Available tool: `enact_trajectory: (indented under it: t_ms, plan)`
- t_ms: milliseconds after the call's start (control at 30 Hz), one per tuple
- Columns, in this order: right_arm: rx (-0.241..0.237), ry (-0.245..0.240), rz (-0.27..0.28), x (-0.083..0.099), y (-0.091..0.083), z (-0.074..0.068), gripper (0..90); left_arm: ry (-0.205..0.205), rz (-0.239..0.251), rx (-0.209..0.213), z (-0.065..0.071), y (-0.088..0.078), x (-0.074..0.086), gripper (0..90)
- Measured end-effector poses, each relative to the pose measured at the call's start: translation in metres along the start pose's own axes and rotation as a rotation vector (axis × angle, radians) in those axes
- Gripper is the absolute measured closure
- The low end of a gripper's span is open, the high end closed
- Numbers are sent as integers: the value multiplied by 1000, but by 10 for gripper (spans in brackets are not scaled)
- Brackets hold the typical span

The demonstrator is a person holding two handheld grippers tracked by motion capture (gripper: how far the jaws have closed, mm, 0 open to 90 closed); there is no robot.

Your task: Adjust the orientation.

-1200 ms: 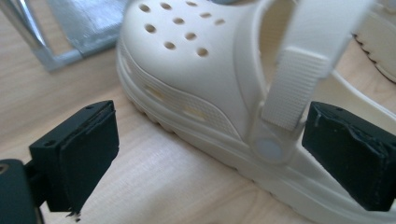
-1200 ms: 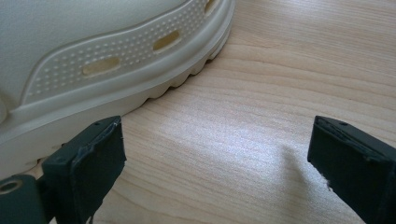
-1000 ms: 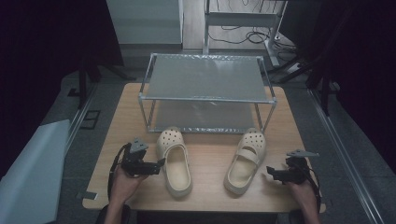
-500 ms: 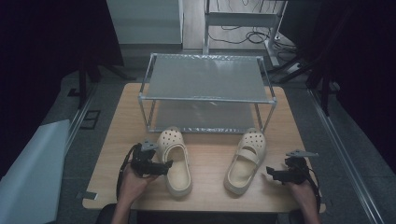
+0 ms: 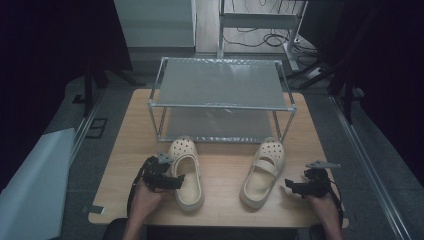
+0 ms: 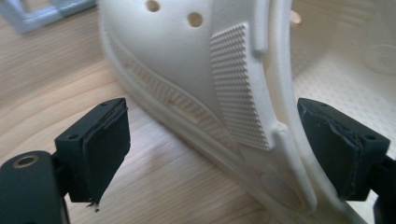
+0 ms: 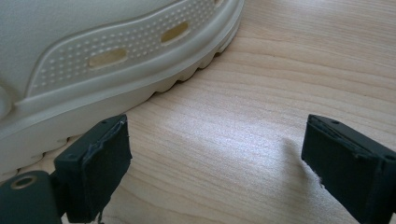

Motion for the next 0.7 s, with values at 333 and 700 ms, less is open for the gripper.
enact_trajectory:
  t_ms: [333, 700]
  plan:
    - [-3, 2, -9, 1, 1, -1, 89, -35, -42, -99, -30, -13, 20, 144]
    - [-4, 2, -12, 1, 1, 0, 90, -42, -46, -102, -47, -19, 30, 160]
Point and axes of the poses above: each handheld gripper's, and its own axes: y roughly forward along the jaws, x roughly out of its underside, z roughly to its right, the point moved 4 cm from there along y, roughly forward along the jaws, and after that the axes turned 15 degrees about y, right-handed, at the moved point
